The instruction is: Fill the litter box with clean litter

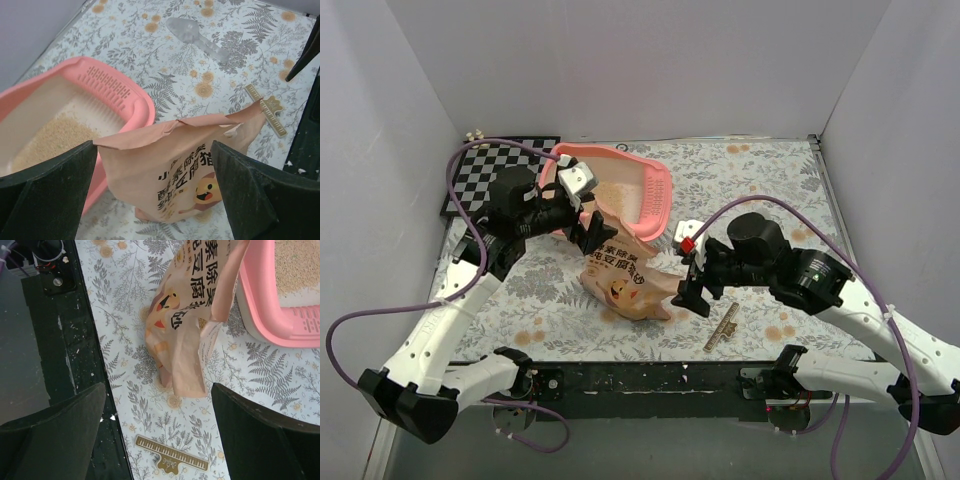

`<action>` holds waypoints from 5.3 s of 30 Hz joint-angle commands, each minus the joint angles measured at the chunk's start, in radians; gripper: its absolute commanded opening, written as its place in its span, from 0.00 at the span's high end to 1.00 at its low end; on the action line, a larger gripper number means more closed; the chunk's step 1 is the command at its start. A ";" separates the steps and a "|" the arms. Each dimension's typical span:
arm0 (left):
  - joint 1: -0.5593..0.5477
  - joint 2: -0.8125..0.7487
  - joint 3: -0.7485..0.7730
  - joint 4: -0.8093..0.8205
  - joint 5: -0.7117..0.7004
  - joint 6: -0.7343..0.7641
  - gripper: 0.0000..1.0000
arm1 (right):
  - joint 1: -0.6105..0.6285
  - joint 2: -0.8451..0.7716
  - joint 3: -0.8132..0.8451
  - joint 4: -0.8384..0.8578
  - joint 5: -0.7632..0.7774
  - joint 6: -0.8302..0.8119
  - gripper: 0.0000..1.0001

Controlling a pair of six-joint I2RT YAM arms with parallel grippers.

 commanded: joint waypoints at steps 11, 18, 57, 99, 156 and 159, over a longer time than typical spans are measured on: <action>-0.040 0.084 0.122 -0.022 0.144 0.343 0.02 | 0.002 -0.077 -0.084 0.081 -0.106 0.002 0.06; -0.106 0.173 0.185 -0.142 0.107 0.379 0.02 | 0.002 -0.084 -0.104 0.084 -0.112 0.003 0.06; -0.159 0.112 0.316 -0.360 -0.059 0.315 0.02 | 0.002 -0.089 -0.155 0.117 -0.124 0.019 0.05; -0.167 -0.011 -0.146 -0.095 -0.277 0.193 1.00 | 0.005 0.029 -0.087 0.082 0.001 0.058 0.05; -0.167 -0.852 -0.711 0.212 -0.295 -0.144 1.00 | 0.039 0.690 0.385 -0.027 -0.285 -0.214 0.99; -0.165 -0.850 -0.714 0.215 -0.295 -0.144 1.00 | 0.045 0.681 0.373 -0.036 -0.293 -0.215 0.99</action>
